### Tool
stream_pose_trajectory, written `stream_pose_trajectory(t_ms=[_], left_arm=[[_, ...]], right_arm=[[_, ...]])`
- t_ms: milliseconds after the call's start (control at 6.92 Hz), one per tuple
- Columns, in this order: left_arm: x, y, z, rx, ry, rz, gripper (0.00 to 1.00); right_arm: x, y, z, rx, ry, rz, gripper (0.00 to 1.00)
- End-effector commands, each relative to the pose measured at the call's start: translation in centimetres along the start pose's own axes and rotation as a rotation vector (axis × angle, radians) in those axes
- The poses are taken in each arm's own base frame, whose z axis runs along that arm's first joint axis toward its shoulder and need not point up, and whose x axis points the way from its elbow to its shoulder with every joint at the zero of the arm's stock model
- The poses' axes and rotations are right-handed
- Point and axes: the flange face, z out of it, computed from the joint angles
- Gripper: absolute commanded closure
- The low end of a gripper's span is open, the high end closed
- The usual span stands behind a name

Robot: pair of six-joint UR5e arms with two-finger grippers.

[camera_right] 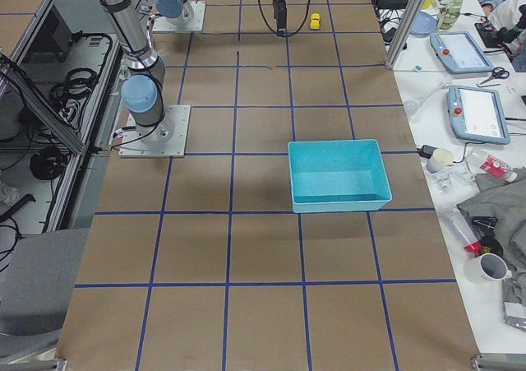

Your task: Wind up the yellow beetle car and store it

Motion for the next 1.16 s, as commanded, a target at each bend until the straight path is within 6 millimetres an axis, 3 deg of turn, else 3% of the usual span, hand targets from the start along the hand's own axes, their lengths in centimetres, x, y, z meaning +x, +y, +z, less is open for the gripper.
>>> stream_pose_trajectory(t_ms=[0, 1012], left_arm=[[-0.05, -0.04, 0.11, -0.002, -0.001, -0.001, 0.00], [-0.21, -0.02, 0.34, -0.008, -0.008, -0.006, 0.00]], right_arm=[[0.05, 0.04, 0.47, -0.007, 0.001, 0.001, 0.00], [-0.07, 0.11, 0.78, -0.013, -0.003, -0.001, 0.00]])
